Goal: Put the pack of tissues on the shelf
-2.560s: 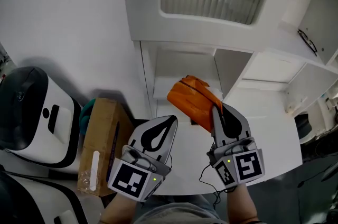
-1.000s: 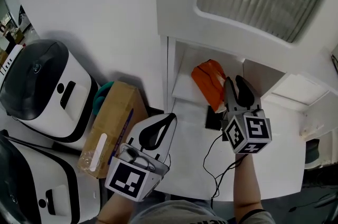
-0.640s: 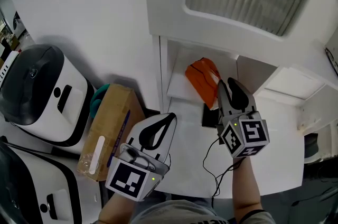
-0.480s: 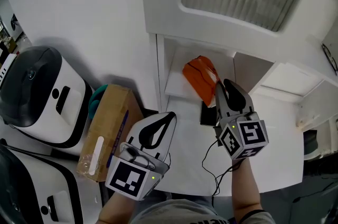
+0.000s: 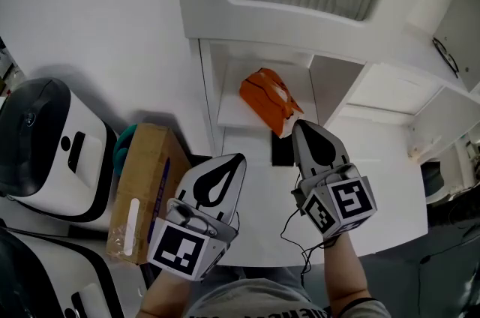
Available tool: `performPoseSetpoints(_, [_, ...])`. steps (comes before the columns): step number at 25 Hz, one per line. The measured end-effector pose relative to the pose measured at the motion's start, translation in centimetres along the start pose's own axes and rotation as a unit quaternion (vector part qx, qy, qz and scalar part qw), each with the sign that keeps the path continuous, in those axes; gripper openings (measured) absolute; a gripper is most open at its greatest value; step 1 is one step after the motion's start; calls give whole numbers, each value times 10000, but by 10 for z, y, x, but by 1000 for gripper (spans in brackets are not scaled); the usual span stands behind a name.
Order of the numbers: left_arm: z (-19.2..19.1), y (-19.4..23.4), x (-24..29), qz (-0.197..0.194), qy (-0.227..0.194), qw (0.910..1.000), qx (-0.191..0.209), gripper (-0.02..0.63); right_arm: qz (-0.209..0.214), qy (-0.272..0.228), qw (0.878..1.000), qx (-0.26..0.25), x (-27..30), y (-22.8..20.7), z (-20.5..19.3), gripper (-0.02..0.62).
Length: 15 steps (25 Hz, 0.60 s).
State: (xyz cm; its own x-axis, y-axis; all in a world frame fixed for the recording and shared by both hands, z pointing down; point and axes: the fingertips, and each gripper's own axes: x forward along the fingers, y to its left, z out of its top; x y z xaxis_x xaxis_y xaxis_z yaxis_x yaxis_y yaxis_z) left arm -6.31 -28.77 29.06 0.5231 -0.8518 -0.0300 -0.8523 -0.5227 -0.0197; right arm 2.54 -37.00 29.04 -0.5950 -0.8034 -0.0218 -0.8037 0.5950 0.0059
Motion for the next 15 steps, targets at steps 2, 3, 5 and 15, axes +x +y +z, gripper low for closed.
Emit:
performPoseSetpoints(2, [2, -4, 0, -107, -40, 9999, -1, 40, 18, -38, 10000, 22, -9, 6, 5, 0])
performPoseSetpoints(3, [2, -6, 0, -161, -55, 9999, 2, 40, 33, -64, 10000, 46, -14, 9, 7, 0])
performPoseSetpoints(5, [3, -10, 0, -264, -71, 9996, -3, 40, 42, -105, 9999, 85, -24, 16, 9, 0])
performPoseSetpoints(15, [4, -29, 1, -793, -122, 9968, -61, 40, -155, -153, 9997, -99, -65, 43, 15, 0])
